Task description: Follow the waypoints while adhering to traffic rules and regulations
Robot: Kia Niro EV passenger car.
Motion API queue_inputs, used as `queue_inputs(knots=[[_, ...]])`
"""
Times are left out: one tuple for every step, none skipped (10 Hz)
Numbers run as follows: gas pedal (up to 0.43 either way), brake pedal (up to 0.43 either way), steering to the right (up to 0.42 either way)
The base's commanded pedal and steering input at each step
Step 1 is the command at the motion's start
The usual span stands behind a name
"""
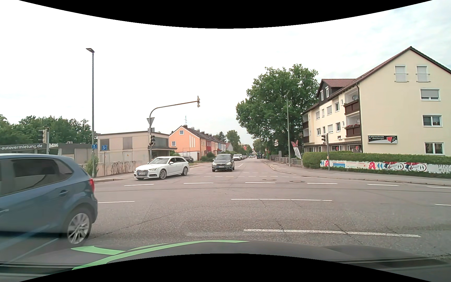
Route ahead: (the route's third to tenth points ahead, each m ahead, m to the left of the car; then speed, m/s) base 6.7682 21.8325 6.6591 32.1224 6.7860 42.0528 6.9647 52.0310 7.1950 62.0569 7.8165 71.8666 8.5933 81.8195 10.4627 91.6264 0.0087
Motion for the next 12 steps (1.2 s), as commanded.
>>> queue_inputs(knots=[[0.000, 0.183, -0.100], [0.000, 0.189, -0.100], [0.000, 0.189, -0.100], [0.000, 0.189, -0.100], [0.000, 0.189, -0.100], [0.000, 0.189, -0.100], [0.000, 0.189, -0.100], [0.000, 0.189, -0.100], [0.000, 0.189, -0.100], [0.000, 0.189, -0.100], [0.000, 0.183, -0.100], [0.000, 0.177, -0.100]])
